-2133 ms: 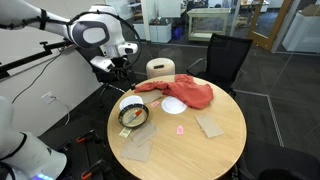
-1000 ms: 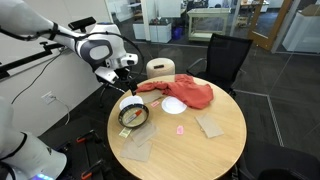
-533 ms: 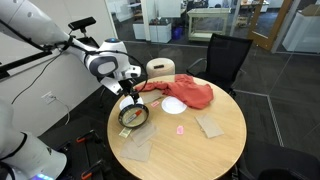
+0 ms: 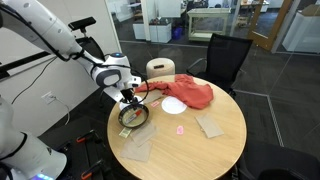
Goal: Put the orange marker on the table
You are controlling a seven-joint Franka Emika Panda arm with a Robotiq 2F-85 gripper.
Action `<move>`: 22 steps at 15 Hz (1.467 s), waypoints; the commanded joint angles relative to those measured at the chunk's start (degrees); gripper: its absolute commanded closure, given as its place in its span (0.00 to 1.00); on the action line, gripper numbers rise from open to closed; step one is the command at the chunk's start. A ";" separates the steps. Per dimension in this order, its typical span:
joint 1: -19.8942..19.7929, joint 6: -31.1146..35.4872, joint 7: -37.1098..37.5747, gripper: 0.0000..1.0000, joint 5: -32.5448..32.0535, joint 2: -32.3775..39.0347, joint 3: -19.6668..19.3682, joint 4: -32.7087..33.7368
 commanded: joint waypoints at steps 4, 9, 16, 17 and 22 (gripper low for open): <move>0.85 6.53 4.48 0.00 -3.44 7.36 -0.29 2.04; 2.17 7.41 7.72 0.00 -6.13 10.86 -1.22 3.80; 6.98 6.85 15.78 0.00 -11.85 13.96 -5.86 6.08; 7.47 6.82 16.55 0.00 -12.20 14.43 -6.27 6.35; 8.83 6.55 17.93 0.00 -12.87 16.20 -7.45 7.41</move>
